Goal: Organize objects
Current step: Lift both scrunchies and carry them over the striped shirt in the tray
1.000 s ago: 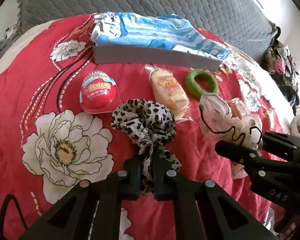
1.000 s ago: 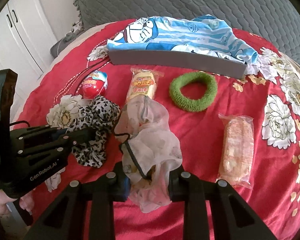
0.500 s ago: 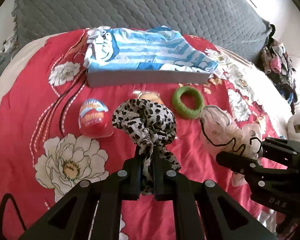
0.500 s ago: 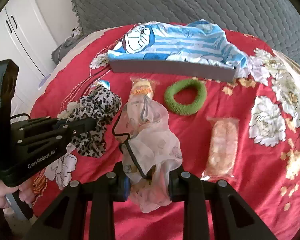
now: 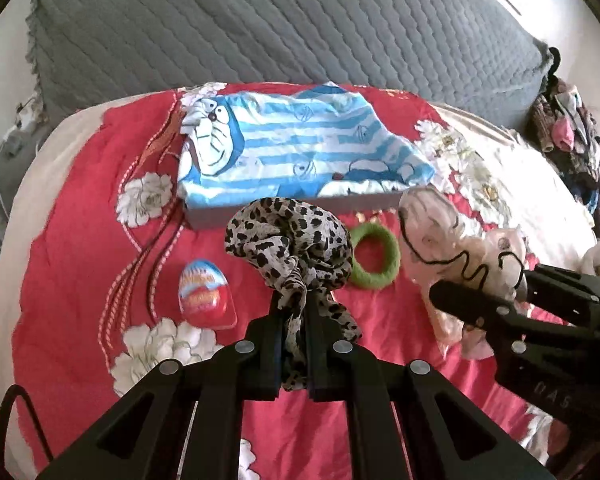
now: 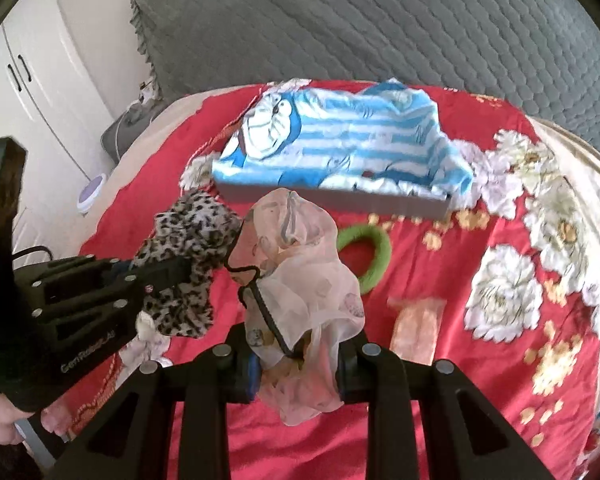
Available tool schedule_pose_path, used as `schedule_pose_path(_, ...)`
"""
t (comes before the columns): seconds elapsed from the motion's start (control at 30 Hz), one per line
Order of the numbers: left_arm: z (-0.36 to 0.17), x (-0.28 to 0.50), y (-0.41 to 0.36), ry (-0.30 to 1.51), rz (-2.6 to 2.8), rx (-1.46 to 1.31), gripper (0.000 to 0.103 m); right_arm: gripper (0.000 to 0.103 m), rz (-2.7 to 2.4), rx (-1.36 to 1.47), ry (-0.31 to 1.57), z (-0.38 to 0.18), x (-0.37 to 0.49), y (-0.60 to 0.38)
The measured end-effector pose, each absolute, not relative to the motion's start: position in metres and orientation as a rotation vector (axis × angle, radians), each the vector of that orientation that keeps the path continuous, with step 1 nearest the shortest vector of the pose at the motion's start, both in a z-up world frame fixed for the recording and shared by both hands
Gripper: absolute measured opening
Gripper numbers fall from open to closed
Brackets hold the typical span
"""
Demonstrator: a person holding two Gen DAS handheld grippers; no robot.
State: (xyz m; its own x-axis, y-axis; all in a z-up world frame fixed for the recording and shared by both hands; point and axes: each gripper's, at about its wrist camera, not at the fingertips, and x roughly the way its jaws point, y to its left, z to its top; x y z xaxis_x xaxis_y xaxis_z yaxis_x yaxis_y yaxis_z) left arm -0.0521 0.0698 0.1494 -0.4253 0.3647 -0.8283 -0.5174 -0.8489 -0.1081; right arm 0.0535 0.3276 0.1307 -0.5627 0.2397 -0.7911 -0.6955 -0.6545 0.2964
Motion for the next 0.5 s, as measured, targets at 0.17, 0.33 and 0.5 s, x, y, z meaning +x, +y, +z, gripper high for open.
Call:
schedule_pose_path(0.17, 0.167, -0.065, 0.075, 0.277, 2.294, -1.252, 0.008, 0.028, 2.227, -0.965, 0.779, 0.157, 0.046, 0.346)
schedule_pose_path(0.33, 0.184, -0.078, 0.082, 0.244, 2.306, -1.249, 0.008, 0.028, 2.220, -0.957, 0.757, 0.180, 0.039, 0.368)
schedule_pose_path(0.5, 0.206, -0.100, 0.092, 0.247, 2.340, -1.234, 0.008, 0.028, 2.181, -0.968, 0.751, 0.197, 0.033, 0.387)
